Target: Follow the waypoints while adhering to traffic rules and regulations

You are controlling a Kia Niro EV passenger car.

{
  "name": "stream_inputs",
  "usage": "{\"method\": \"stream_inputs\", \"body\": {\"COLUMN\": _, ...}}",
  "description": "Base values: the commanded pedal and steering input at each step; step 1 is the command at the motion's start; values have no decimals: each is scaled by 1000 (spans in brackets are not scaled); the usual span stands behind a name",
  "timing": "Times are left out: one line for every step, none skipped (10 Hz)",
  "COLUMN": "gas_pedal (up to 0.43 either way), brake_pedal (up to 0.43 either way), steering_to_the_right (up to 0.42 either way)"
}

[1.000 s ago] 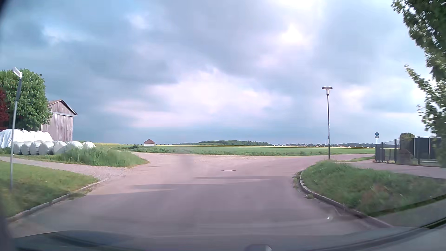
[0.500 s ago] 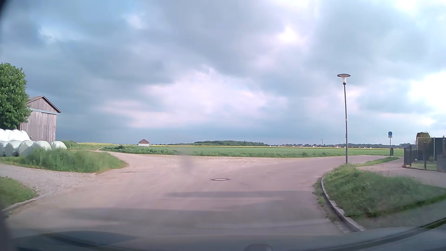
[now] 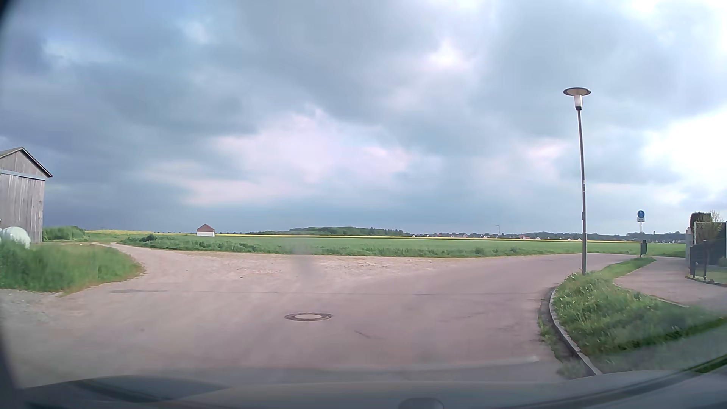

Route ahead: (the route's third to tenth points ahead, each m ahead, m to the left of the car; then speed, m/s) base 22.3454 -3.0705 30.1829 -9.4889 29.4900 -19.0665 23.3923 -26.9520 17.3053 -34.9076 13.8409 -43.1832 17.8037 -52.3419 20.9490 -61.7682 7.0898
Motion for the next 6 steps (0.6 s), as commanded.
{"method": "stream_inputs", "body": {"gas_pedal": 79, "brake_pedal": 0, "steering_to_the_right": 110}}
{"method": "stream_inputs", "body": {"gas_pedal": 79, "brake_pedal": 0, "steering_to_the_right": 113}}
{"method": "stream_inputs", "body": {"gas_pedal": 79, "brake_pedal": 0, "steering_to_the_right": 120}}
{"method": "stream_inputs", "body": {"gas_pedal": 79, "brake_pedal": 0, "steering_to_the_right": 125}}
{"method": "stream_inputs", "body": {"gas_pedal": 79, "brake_pedal": 0, "steering_to_the_right": 132}}
{"method": "stream_inputs", "body": {"gas_pedal": 79, "brake_pedal": 0, "steering_to_the_right": 139}}
